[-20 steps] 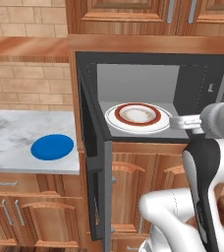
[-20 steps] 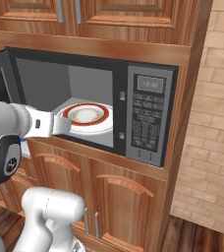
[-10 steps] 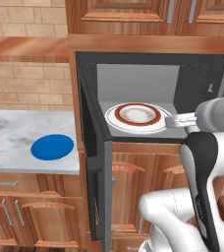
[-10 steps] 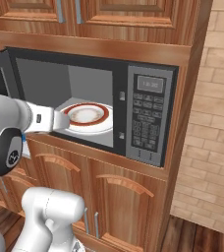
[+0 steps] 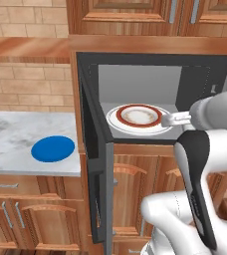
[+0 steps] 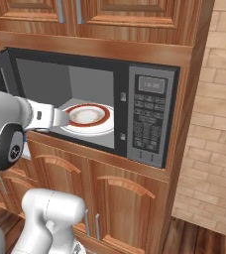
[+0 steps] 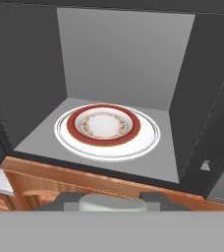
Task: Pick the marshmallow from the counter and place it in the microwave. Then turn on the microwave.
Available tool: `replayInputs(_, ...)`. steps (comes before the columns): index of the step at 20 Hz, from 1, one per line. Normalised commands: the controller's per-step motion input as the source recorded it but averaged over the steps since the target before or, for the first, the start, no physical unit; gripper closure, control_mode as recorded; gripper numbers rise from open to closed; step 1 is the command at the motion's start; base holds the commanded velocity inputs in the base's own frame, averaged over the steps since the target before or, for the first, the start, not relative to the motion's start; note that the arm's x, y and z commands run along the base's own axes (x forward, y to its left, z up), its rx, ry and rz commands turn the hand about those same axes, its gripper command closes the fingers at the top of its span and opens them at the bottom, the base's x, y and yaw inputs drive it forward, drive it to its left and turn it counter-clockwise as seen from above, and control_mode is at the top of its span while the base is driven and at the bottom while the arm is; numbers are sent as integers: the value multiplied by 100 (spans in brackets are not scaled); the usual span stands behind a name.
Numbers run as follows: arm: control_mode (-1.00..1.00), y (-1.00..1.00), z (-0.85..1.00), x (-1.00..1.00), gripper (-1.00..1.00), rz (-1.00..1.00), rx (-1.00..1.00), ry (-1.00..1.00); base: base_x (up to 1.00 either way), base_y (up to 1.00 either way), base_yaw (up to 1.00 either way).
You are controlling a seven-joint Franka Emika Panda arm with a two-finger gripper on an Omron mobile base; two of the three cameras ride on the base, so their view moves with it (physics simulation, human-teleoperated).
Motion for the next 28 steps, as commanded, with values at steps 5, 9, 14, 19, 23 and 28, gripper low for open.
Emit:
replayInputs(5,-100,0,-9,26,100,0,0,0,0,0,0)
replayInputs(9,-100,2,-12,28,100,0,0,0,0,0,0)
replayInputs(14,-100,2,-13,26,100,0,0,0,0,0,0)
replayInputs(19,-100,2,-9,26,100,0,0,1,0,0,0)
replayInputs(23,-100,3,-8,27,100,0,0,2,0,0,0)
replayInputs(28,-100,5,-8,26,100,0,0,3,0,0,0)
